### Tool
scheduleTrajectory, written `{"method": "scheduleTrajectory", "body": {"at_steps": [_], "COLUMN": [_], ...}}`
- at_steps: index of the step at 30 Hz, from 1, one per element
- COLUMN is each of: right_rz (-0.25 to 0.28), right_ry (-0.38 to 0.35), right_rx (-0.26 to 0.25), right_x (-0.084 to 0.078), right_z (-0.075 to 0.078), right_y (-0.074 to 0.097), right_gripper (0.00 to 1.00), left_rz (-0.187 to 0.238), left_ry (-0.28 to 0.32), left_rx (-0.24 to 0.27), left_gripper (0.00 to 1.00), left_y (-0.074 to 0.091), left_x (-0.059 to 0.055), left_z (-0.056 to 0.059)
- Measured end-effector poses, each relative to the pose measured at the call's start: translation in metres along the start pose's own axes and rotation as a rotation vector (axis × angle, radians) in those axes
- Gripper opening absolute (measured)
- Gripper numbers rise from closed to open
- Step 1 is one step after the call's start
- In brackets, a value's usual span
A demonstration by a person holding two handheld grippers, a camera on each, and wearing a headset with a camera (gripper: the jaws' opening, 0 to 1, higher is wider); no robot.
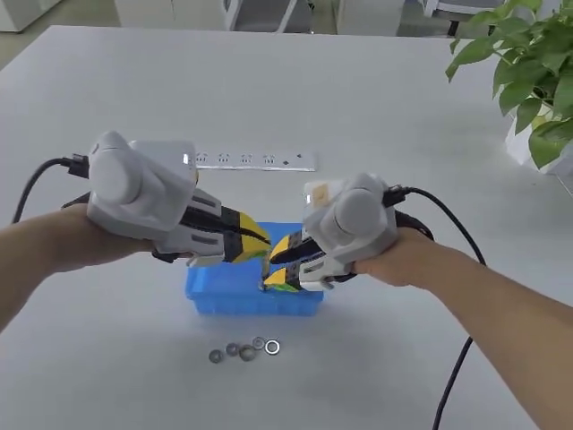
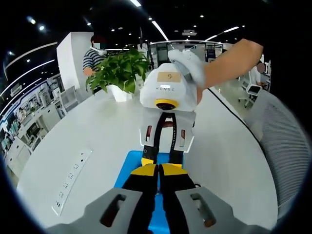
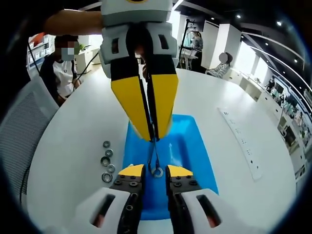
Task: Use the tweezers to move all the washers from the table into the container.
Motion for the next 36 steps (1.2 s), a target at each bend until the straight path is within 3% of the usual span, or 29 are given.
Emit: {"method": "scheduleTrajectory", "body": {"at_steps": [16,22,36], "right_rz": [-0.002,0.005,0.038], "right_ry": [-0.060,-0.132,-0.212], "right_rx": [-0.069,-0.110,-0.189], "right_x": [-0.004,-0.011,-0.018], "right_z": [-0.017,-0.025,-0.048], "right_y": [0.030,0.042,0.068], "right_gripper": [0.32,0.36,0.43], "left_rz": [-0.008,0.001,0.027], "left_ry": [0.003,0.000,0.002], "left_rx": [0.011,0.027,0.048], "left_gripper": [0.05,0.05,0.05], "left_y": [0.003,0.008,0.025], "left_x": [0.002,0.007,0.021], "left_z": [0.002,0.002,0.004]}}
Point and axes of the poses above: the centre of the closed fingertips' face, and the gripper's own axes: y roughly backward along the fingers, z roughly to its right, x roughly out of its top, the point moved 9 cm from there along y, roughly backward along the fingers, and after that the axes turned 9 degrees about x, right-handed, at the moved point
